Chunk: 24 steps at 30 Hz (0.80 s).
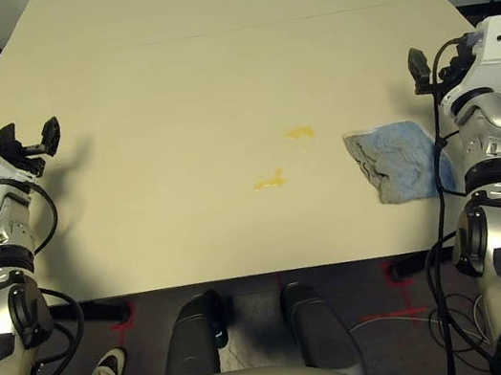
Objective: Wipe the water off the table with a rag.
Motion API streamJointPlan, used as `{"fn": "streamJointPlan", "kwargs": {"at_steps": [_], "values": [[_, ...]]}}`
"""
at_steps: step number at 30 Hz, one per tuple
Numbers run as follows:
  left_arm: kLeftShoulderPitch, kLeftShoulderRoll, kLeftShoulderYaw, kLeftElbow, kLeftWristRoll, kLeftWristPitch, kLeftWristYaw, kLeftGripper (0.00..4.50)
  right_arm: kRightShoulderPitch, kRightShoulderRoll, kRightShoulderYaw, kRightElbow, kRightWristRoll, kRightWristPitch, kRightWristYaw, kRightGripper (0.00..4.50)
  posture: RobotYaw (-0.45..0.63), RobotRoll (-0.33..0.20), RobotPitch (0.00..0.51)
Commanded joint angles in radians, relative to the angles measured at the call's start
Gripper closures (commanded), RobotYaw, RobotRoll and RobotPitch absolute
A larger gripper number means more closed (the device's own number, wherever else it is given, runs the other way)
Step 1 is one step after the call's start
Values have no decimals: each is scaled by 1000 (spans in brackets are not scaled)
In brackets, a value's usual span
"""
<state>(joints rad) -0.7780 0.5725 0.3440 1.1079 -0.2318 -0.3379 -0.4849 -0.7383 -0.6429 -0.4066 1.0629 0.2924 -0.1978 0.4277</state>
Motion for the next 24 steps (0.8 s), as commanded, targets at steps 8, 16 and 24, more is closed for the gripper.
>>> {"fn": "streamJointPlan", "kwargs": {"at_steps": [8, 16, 24], "values": [[-33, 8, -18, 6, 15, 5, -18, 0, 48, 2, -14, -16, 11, -3, -3, 27, 23, 0, 178], [-50, -11, -1, -26, -66, 36, -267, 0, 49, 1, -12, -15, 8, -6, -10, 27, 21, 0, 161], [83, -19, -67, -302, -179, 231, -703, 0, 40, -3, -13, -5, 8, -10, -9, 27, 35, 0, 151]]}}
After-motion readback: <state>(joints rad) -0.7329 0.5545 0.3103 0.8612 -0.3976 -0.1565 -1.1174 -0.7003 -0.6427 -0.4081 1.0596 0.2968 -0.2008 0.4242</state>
